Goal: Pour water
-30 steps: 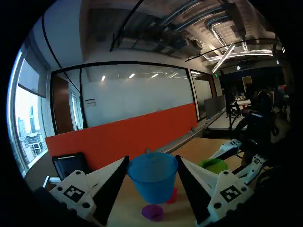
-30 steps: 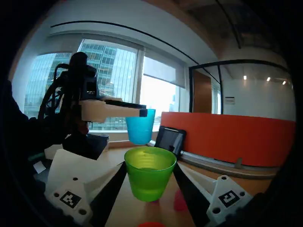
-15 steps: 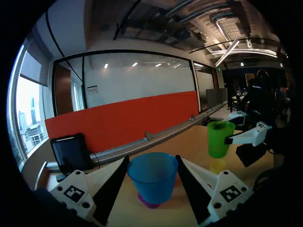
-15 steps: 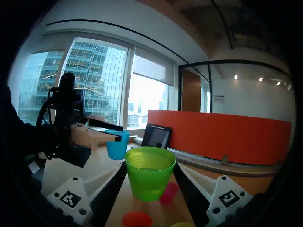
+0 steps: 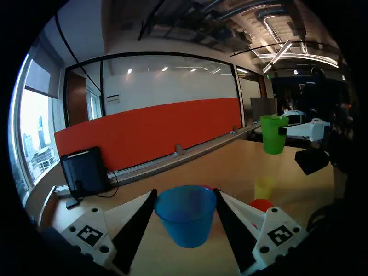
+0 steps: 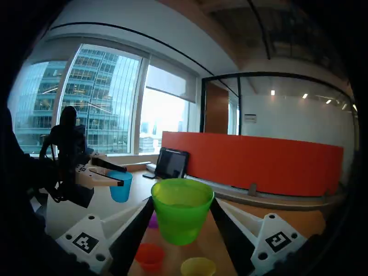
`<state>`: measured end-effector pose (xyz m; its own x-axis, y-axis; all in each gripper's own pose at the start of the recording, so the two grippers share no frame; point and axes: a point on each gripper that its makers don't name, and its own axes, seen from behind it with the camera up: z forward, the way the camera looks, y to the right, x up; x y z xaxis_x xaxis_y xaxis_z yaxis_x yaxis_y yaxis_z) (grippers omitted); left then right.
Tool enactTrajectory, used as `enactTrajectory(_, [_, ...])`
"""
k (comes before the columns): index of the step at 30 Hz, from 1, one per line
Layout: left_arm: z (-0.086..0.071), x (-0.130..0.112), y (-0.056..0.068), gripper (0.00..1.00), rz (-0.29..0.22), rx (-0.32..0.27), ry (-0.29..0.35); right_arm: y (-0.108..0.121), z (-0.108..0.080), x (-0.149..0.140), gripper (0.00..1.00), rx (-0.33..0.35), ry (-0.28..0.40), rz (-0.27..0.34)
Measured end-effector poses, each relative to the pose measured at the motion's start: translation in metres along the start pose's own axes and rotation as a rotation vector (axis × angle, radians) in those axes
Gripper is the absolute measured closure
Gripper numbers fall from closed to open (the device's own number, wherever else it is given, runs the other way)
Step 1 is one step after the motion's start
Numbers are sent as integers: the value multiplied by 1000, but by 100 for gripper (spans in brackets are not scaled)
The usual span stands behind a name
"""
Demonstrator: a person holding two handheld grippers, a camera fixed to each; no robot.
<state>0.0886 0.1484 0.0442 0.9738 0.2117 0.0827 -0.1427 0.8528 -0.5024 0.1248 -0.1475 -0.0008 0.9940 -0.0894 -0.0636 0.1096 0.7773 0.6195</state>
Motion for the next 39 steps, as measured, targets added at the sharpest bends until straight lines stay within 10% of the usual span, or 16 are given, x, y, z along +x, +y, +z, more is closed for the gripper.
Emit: enactTrajectory(39, [19, -116, 38, 9, 30, -137, -365, 38, -25, -13, 10, -81, -30, 1])
